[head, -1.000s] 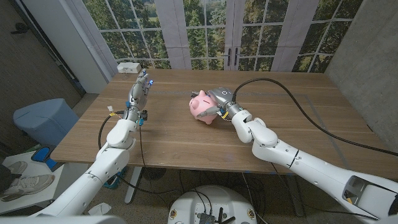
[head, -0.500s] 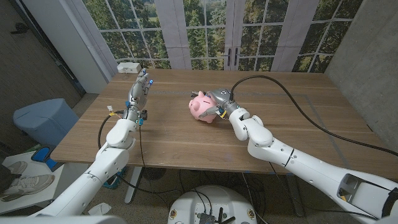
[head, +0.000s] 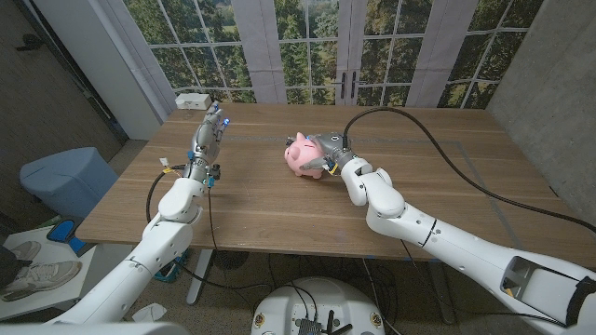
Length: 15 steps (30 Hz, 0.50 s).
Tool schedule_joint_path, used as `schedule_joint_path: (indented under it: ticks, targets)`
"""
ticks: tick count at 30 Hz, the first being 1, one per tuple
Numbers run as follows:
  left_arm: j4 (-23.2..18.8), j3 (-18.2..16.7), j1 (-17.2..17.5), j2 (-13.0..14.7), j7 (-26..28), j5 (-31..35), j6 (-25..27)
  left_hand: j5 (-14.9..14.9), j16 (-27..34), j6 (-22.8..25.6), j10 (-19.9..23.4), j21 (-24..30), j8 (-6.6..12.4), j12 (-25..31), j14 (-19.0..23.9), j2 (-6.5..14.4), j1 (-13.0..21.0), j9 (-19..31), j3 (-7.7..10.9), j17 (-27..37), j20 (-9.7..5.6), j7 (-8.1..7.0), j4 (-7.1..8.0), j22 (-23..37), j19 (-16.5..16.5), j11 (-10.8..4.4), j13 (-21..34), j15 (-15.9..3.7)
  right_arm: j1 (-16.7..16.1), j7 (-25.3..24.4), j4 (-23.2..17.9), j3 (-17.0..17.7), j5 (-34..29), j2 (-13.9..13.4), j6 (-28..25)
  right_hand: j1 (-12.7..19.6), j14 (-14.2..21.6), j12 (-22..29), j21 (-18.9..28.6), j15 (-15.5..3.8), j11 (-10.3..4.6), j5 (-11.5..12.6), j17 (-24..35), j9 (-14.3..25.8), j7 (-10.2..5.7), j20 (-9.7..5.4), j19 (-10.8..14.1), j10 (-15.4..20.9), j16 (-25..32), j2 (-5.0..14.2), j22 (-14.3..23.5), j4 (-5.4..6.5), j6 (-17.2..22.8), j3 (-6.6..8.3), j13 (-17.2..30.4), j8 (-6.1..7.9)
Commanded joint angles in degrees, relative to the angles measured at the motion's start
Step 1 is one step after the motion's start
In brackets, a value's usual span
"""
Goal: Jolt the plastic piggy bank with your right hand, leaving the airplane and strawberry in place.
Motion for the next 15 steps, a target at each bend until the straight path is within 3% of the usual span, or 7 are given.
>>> schedule_joint_path:
  ticks: [1,7,10,15]
  targets:
    - [-1.14,-0.23,0.88,0.24,0.53,0.31,0.10,0.12,0.01,-0.19,-0.35,-0.20,0.05,-0.10,-0.66,2.39,0.30,0.29,-0.19,0.06,-5.19,-0.47,-0.10,0.27,0.00,-0.20,0.10,-4.70,-1.92,-0.14,-2.96,4.55,8.65,-1.97,1.66,-4.38,-3.80,0.13,-2.85,1.74,2.07,0.29,-1.17,-0.28,1.16,2.62,-2.44,-4.20,-0.19,-1.17,0.07,2.05,-3.93,-3.12,-0.90,-0.08]
    - [-1.83,-0.34,1.39,0.42,0.79,0.56,0.16,0.13,0.01,-0.15,-0.27,-0.19,0.06,-0.07,-0.63,2.41,0.34,0.28,-0.16,0.06,-5.22,-0.54,-0.14,0.26,0.02,-0.22,0.10,-4.81,-3.56,-2.46,-4.51,7.72,15.23,-3.35,3.87,-6.82,-8.18,-0.25,-6.23,3.32,3.52,0.85,-2.90,-0.59,1.54,4.07,-5.26,-10.19,-0.51,-1.58,0.00,2.99,-8.70,-6.00,-2.41,-0.18]
    - [-2.27,-0.43,1.71,0.56,0.94,0.66,0.23,0.14,0.00,-0.13,-0.25,-0.19,0.07,-0.06,-0.63,2.40,0.36,0.28,-0.14,0.05,-5.20,-0.52,-0.17,0.26,0.02,-0.18,0.10,-4.83,-4.13,-2.96,-4.94,9.46,19.48,-3.89,5.26,-7.68,-10.34,-0.01,-7.48,4.21,4.18,1.03,-3.52,-0.69,1.44,4.54,-6.33,-11.39,-0.74,-1.60,-0.03,3.35,-9.25,-7.02,-3.07,0.04]
    - [-2.81,-0.55,2.12,0.78,0.94,0.69,0.32,0.14,-0.01,-0.12,-0.35,-0.20,0.07,-0.11,-0.63,2.39,0.39,0.28,-0.12,0.04,-5.17,-0.57,-0.22,0.26,0.01,-0.20,0.10,-4.81,-4.73,-3.51,-5.92,11.39,24.87,-5.02,6.41,-8.67,-10.77,0.21,-8.17,4.73,4.51,1.17,-3.88,-0.74,1.00,5.34,-6.57,-11.71,-0.46,-1.20,-0.05,3.91,-8.46,-7.64,-3.56,0.53]
